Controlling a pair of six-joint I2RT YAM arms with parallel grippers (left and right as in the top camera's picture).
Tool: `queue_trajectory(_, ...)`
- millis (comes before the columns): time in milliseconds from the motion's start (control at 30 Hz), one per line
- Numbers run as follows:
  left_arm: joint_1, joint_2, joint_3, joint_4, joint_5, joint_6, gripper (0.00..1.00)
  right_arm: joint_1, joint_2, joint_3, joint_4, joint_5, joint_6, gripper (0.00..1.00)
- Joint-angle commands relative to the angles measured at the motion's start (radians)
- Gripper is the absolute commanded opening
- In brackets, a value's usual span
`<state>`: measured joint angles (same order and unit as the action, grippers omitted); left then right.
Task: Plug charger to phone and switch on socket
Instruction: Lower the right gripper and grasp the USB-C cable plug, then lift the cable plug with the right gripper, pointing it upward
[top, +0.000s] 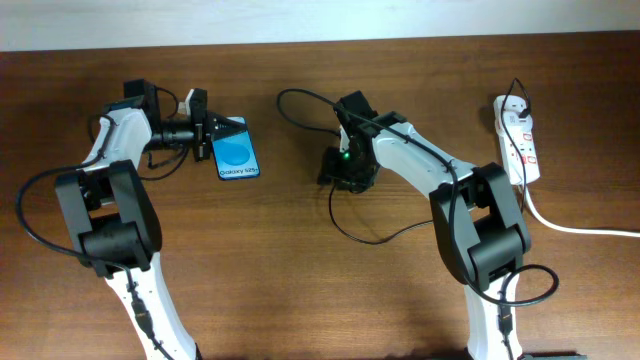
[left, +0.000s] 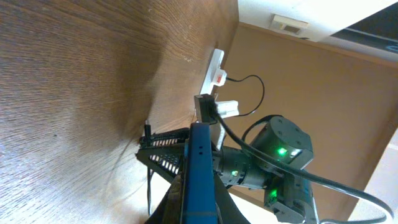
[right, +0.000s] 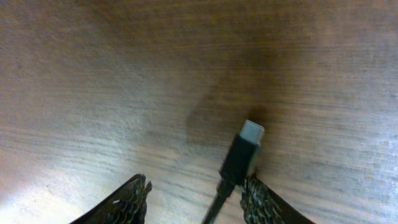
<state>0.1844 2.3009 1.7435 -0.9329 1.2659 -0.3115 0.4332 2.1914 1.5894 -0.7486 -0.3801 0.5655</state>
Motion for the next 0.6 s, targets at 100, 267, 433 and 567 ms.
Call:
queue_trajectory(100, -0.002, -0.003, 0.0, 0.001, 0.014, -0.006, 0.0, 0.005, 0.024, -0.016, 0.045, -0.003, 0.005, 0.45)
queue_trajectory(267, -0.002, -0.003, 0.0, 0.001, 0.014, -0.006, 0.0, 0.005, 0.024, -0.016, 0.05, 0.007, -0.009, 0.17)
queue_trajectory(433, -0.002, -0.003, 0.0, 0.001, 0.069, -0.006, 0.0, -0.002, -0.031, 0.0, 0.034, -0.11, -0.162, 0.04)
queue_trajectory(567, -0.001, -0.003, 0.0, 0.001, 0.108, -0.006, 0.0, -0.002, -0.159, 0.0, -0.003, -0.188, -0.34, 0.04)
